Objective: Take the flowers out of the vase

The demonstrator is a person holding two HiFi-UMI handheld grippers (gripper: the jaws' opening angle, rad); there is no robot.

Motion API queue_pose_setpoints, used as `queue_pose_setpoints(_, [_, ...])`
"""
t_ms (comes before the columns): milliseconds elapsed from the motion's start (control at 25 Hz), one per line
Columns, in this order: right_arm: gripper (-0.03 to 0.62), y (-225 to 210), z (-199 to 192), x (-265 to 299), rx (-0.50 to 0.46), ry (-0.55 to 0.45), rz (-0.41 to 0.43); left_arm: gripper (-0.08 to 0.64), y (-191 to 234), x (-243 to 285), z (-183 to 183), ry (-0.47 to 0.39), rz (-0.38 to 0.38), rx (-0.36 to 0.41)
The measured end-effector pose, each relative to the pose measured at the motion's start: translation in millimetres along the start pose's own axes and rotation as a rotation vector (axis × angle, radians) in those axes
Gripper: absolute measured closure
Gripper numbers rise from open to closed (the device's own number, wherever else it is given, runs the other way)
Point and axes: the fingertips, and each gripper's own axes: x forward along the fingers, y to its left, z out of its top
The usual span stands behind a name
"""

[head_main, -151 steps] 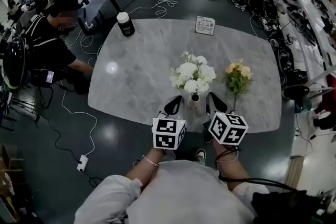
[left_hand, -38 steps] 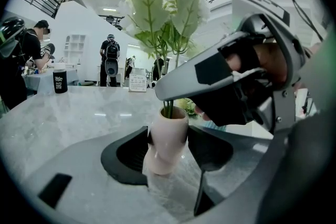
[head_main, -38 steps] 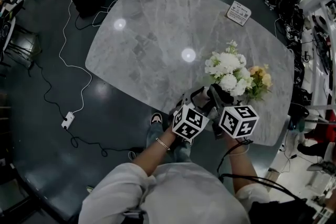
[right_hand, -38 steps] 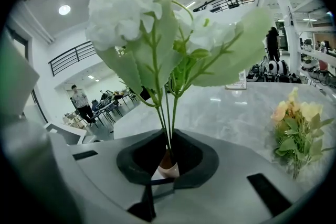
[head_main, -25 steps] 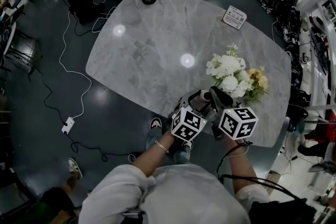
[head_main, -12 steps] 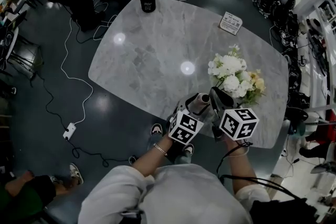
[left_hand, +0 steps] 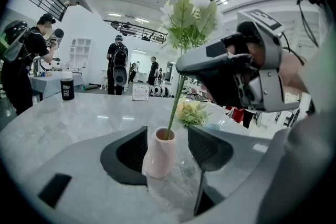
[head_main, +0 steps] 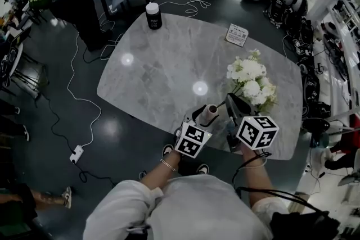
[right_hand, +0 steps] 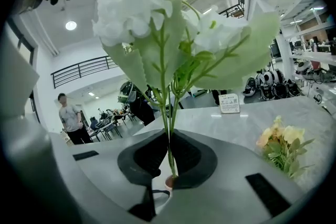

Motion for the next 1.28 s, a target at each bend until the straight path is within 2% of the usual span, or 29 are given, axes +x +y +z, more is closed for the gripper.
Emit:
queue_pose_setpoints(280, [0.571, 0, 33, -25, 0.014, -0.098, 0.014, 0.319, -1, -16, 28, -0.055, 0.041, -0.041])
queue_pose_setpoints(480, [0.571, 0, 49, -43, 0.022, -0.153, 0.02, 0.478, 3, -27, 35, -0.044, 0.114, -0.003])
queue_pose_setpoints(680, [0.571, 1, 42, -53, 0.054, -0.148, 0.041, 0.548, 3, -39, 39, -0.064, 0.168, -0.025])
queue_pose_setpoints(920, [0.571, 12, 34, -54, 0.064, -0.117, 0.076, 0.551, 7, -57, 34, -0.07, 0.218, -0.053])
queue_pose_setpoints(1280, [0.571, 44, 25, -13, 0.072, -0.044, 0.142, 0.551, 45, -74, 29, -0.064, 0.263, -0.076])
